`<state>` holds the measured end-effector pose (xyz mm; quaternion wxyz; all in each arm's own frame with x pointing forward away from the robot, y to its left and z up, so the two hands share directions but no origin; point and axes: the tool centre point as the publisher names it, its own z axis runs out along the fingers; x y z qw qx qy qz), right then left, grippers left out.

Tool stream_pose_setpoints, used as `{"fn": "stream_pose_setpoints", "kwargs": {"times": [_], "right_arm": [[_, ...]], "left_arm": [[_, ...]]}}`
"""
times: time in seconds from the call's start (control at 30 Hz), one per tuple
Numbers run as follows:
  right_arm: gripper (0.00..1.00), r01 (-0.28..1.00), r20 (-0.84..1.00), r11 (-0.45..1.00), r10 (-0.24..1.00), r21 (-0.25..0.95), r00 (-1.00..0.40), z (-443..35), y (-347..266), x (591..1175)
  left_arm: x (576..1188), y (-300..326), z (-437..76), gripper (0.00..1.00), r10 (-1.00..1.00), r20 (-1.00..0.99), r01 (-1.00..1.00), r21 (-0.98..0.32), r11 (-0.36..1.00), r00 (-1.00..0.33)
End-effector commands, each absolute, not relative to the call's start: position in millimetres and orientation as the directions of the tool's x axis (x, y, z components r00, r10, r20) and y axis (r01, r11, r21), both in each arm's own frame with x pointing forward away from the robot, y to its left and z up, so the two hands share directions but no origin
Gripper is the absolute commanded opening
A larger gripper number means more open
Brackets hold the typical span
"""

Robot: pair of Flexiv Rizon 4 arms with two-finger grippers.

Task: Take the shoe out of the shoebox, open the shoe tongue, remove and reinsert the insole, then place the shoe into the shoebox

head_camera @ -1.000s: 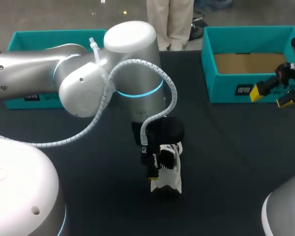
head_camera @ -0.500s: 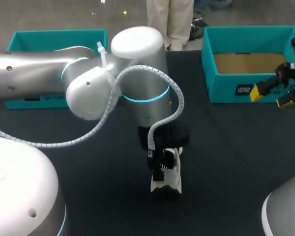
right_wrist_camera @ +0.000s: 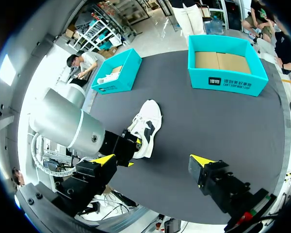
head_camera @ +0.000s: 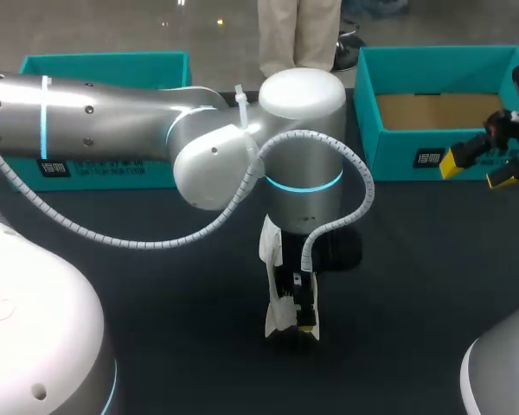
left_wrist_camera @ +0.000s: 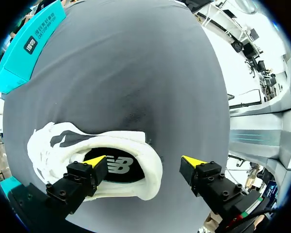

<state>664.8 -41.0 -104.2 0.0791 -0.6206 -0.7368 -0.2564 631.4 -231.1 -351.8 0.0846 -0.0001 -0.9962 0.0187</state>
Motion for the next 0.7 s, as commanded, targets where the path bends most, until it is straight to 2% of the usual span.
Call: {"fn": "stream_pose_setpoints", "kwargs": {"times": [0.03,0.3,0.7], "right_arm": [[1.0,0.957,0.434,0.1,0.875,0.274,-0.215,-104.1,-40.1,668.1],[1.0,0.957,0.434,0.1,0.875,0.274,-0.215,-104.1,-40.1,668.1],[1.0,0.957,0.434,0.1,0.875,0.274,-0.215,-104.1,-40.1,668.1]], "left_arm": [[630.6,-244.6,-365.1,1.0,-0.006,0.17,0.001,0.041,0.999,-0.985],[625.8,-234.8,-372.1,1.0,-0.022,0.174,-0.011,0.067,0.998,-0.984],[615.8,-211.2,-353.2,1.0,-0.037,0.137,-0.029,0.054,0.998,-0.99]]}}
